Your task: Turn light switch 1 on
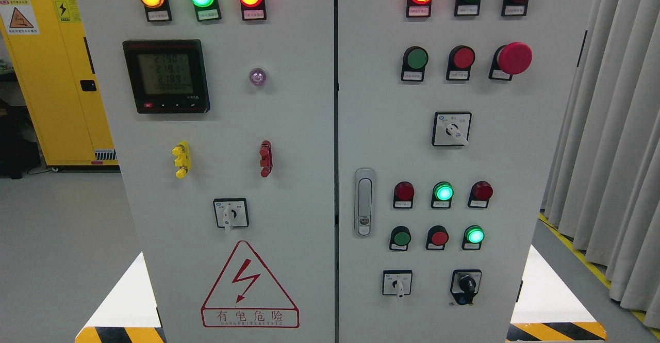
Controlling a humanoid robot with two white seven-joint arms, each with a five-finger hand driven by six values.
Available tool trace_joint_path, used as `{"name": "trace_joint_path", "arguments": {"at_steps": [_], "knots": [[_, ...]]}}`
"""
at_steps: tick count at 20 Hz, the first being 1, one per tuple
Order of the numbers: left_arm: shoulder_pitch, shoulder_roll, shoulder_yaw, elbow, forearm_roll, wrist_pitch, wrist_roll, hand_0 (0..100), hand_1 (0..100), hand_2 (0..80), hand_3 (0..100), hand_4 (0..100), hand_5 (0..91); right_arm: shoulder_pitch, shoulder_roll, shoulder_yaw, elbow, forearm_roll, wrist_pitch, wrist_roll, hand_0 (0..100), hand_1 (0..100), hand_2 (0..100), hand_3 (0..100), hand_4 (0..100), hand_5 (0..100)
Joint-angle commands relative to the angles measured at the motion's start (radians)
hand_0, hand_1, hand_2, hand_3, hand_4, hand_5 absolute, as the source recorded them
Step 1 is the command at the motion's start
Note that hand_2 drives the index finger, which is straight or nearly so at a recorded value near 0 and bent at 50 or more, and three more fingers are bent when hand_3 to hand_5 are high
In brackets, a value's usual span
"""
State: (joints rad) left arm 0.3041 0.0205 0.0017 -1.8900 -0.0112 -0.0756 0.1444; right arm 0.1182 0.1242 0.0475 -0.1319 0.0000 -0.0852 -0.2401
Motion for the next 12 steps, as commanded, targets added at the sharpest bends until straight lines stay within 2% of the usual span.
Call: {"name": "trace_joint_path", "arguments": {"at_steps": [1,3,4,8,12], "knots": [[-0.146,-0.034,0.018,-0.101,-0.074,0.066,0.035,16,63,52.2,68,72,70.3,0.000,0.000,0.000,0.000,-0.029,0.001,-0.001,0,50,4,0,0,0],[-0.200,-0.063,-0.021,-0.100,-0.102,0.131,0.107,15,64,51.8,70,74,71.7,0.000,0.000,0.000,0.000,-0.029,0.001,0.001,0,50,4,0,0,0],[-0.217,-0.074,-0.035,-0.100,-0.110,0.161,0.124,15,65,52.1,70,75,72.2,0.000,0.000,0.000,0.000,-0.029,0.001,0.001,0,50,4,0,0,0],[-0.264,-0.102,-0.057,-0.096,-0.119,0.207,0.130,15,69,54.7,75,78,74.1,0.000,0.000,0.000,0.000,-0.029,0.001,-0.001,0,50,4,0,0,0],[-0.336,-0.120,-0.058,-0.095,-0.167,0.295,0.132,15,70,57.9,78,80,76.5,0.000,0.000,0.000,0.000,-0.029,0.001,0.001,0,50,4,0,0,0]]}}
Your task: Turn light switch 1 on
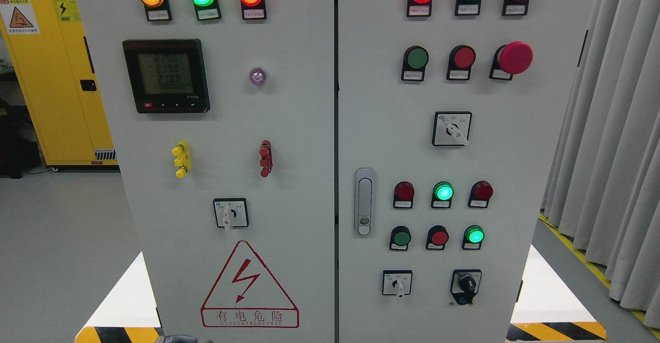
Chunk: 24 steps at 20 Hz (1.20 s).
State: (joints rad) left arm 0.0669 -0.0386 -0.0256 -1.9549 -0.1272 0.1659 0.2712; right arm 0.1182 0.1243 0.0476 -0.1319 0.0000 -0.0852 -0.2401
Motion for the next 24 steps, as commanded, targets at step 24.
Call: {"name": "trace_joint_path", "arguments": {"at_steps": [24], "knots": [[-0.320,-0.090,-0.082,-0.022,-0.127,0.276,0.118,13,73,60.4,85,84,83.8,0.000,0.000,0.000,0.000,-0.029,0.001,0.001,0,50,4,0,0,0]]}}
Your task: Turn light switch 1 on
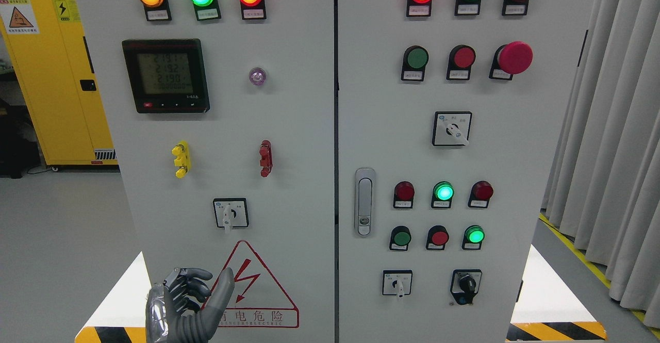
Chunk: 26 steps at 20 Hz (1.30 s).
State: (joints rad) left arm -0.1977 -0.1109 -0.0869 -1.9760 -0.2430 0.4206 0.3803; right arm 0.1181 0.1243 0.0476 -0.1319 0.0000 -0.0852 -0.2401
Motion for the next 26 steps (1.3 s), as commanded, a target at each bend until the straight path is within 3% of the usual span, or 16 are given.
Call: {"name": "trace_joint_path", "arguments": {"at_steps": [1,26], "knots": [[-0.065,-0.021,-0.020,-0.001,-0.012,0.032,0.011,13,73,60.3,85,84,84.2,0.000,0.000,0.000,0.000,-0.029,0.001,0.001,0,50,4,0,0,0],[-0.117,-0.030,-0.019,0.006,-0.013,0.078,0.045,13,73,60.1,84,85,84.5,0.000,0.000,0.000,0.000,-0.029,0.001,0.001,0,50,4,0,0,0]]}}
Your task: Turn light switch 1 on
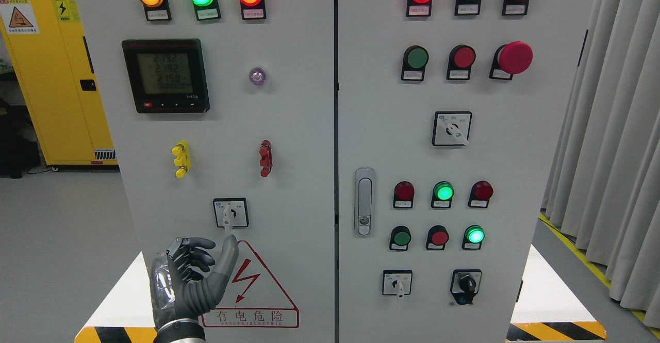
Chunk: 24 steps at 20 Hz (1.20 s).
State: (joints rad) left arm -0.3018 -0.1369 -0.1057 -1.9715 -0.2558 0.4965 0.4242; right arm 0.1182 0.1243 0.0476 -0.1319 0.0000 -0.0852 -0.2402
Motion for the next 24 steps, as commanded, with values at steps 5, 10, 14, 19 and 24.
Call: {"name": "trace_joint_path", "arguments": {"at_steps": [5,10,14,19,24], "knots": [[-0.028,-0.006,0.000,0.005,0.001,0.023,0.001,13,73,60.0,84,85,84.7,0.000,0.000,0.000,0.000,-0.029,0.001,0.001,0,50,4,0,0,0],[-0.043,-0.007,0.000,0.006,0.001,0.050,0.001,13,73,60.0,84,85,84.7,0.000,0.000,0.000,0.000,-0.029,0.001,0.001,0,50,4,0,0,0],[-0.049,-0.007,-0.002,0.006,0.001,0.077,0.001,12,73,60.0,85,85,84.9,0.000,0.000,0.000,0.000,-0.029,0.001,0.001,0,50,4,0,0,0],[-0.069,-0.010,-0.002,0.023,0.001,0.080,0.001,12,73,59.8,85,85,85.3,0.000,0.000,0.000,0.000,-0.029,0.001,0.001,0,50,4,0,0,0],[-0.088,-0.012,-0.003,0.025,0.001,0.122,0.002,15,72,59.7,85,85,85.5,0.000,0.000,0.000,0.000,-0.029,0.001,-0.001,0,50,4,0,0,0]]}}
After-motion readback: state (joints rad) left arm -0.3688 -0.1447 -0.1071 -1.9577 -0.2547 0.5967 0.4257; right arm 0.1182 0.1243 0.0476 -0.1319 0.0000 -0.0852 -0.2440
